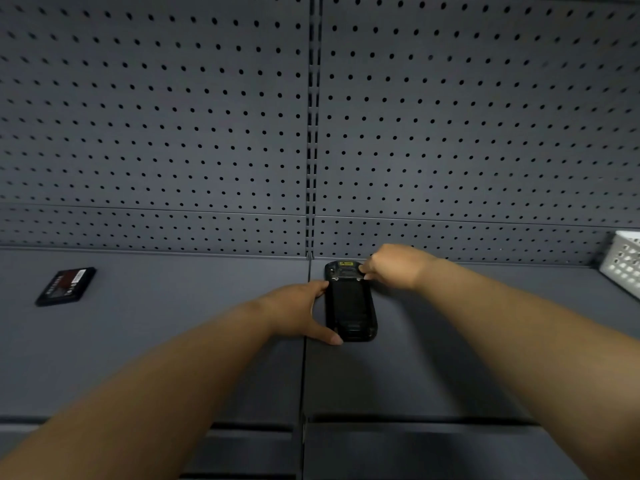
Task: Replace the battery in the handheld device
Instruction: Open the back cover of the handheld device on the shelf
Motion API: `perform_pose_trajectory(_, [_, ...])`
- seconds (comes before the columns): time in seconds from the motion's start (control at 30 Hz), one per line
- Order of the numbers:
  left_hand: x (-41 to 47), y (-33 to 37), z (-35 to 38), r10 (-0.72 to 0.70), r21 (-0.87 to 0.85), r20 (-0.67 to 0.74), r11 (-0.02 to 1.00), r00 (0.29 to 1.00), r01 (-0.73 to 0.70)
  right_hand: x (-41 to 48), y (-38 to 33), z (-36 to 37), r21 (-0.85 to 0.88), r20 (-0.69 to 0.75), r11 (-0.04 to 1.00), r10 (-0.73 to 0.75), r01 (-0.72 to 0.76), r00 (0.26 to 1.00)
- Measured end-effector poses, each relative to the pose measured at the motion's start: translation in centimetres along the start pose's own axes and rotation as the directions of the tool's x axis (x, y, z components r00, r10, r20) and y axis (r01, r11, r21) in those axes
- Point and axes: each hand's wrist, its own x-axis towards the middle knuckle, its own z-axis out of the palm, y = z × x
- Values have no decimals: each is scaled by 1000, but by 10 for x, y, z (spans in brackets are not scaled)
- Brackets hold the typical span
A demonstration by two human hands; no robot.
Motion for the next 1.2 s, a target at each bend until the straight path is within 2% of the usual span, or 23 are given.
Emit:
perform_pose_trajectory(0.43, [2, -2, 0, -9, 16, 7, 1000, 1000, 9, -2, -8, 2, 13, -67, 999, 51, -51, 996])
perform_pose_trajectory(0.53, [1, 0, 0, -11, 12, 7, 1000, 1000, 11, -3, -9, 5, 83, -90, 994, 82, -75, 993])
perform_pose_trajectory(0.63, [0, 0, 0, -15, 16, 4, 1000, 1000, 15, -1, -10, 7, 244, -100, 961, 156, -128, 983])
perform_pose_trajectory(0.7, [0, 0, 0, -16, 8, 4, 1000, 1000, 16, -2, -9, 6, 339, -66, 928, 189, -156, 980])
perform_pose_trajectory(0.77, [-1, 0, 0, -7, 0, 8, 1000, 1000, 7, -8, -7, 5, 402, 27, 899, 179, -175, 983])
perform_pose_trajectory(0.9, [0, -1, -5, 12, -49, 40, 999, 999, -10, -26, -4, 6, 509, 194, 845, 71, -163, 978])
perform_pose_trajectory(1.0, [3, -2, -9, 8, -102, 41, 995, 999, -4, -33, -6, 12, 540, 248, 827, 20, -156, 968])
perform_pose_trajectory(1.2, [15, 2, -23, 22, 184, -130, 983, 991, 2, -38, -16, 21, 498, 207, 852, 63, -160, 976])
